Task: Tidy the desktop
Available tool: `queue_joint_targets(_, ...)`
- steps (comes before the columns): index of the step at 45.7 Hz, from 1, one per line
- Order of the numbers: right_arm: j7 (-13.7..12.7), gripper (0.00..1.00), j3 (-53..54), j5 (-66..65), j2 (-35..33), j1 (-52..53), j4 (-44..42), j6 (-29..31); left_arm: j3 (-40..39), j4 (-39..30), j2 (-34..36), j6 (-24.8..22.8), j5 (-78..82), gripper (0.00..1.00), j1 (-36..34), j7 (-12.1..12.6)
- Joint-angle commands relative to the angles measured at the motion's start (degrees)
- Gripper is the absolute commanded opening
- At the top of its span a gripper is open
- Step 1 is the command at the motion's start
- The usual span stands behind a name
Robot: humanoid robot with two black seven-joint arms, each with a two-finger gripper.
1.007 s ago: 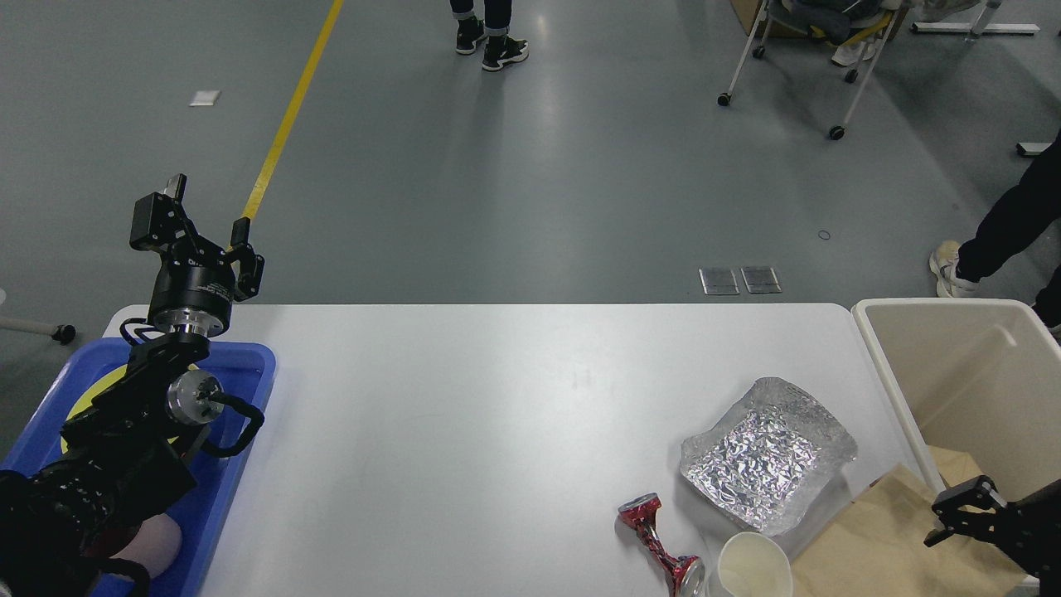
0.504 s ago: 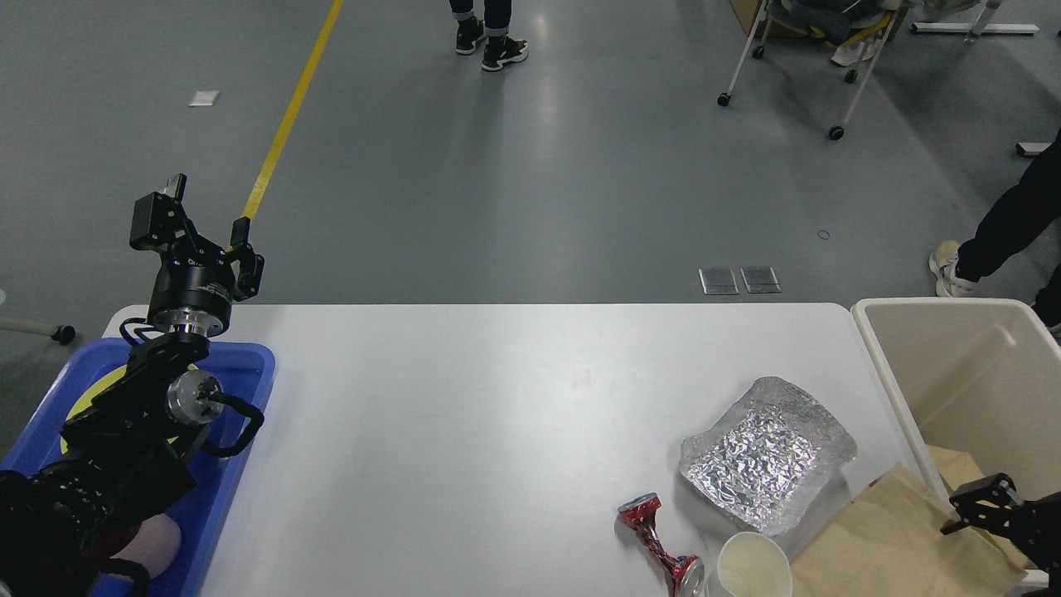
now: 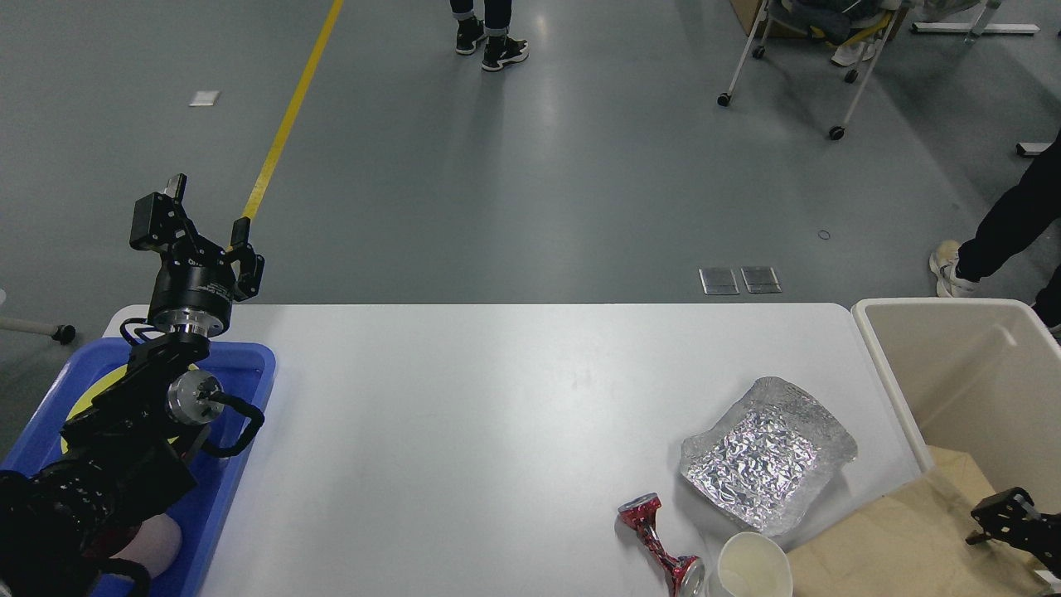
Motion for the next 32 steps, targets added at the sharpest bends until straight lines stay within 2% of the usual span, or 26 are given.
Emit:
queue_joint_targets(1, 0.04, 0.37, -0.1, -0.18, -0.02, 0.0, 0.01, -0.22, 0.0, 0.0, 0.04, 0.01, 0.02, 0.96, 0.0, 0.0)
queue_joint_targets(3, 0.04, 0.16, -0.27, -0.27, -0.02, 0.0, 0.01, -0.13, 0.0, 0.0, 0.03, 0.01, 0.02, 0.96, 0.0, 0.0)
queue_joint_targets(4, 0.04, 0.12, -0.36, -0.27, -0.02, 0.0, 0.01, -0.13, 0.0, 0.0, 0.04, 0.01, 0.02, 0.96, 0.0, 0.0)
queue_joint_targets(8, 0.04, 0.09, -0.28, -0.27, -0.02, 0.08, 0.01, -0.13, 0.0, 0.0, 0.04, 0.01, 0.02, 0.96, 0.0, 0.0)
queue_joint_targets(11, 0.04, 0.0, -0.19, -0.19, -0.11, 0.08, 0.01, -0.13, 0.0, 0.0, 0.04, 0.01, 0.02, 0.96, 0.0, 0.0)
queue_joint_targets(32, -0.05, 0.0, -0.54, -0.27, -1.51, 0.7, -0.17, -0.48, 0.0, 0.0, -0.05, 0.01, 0.02, 0.96, 0.0, 0.0)
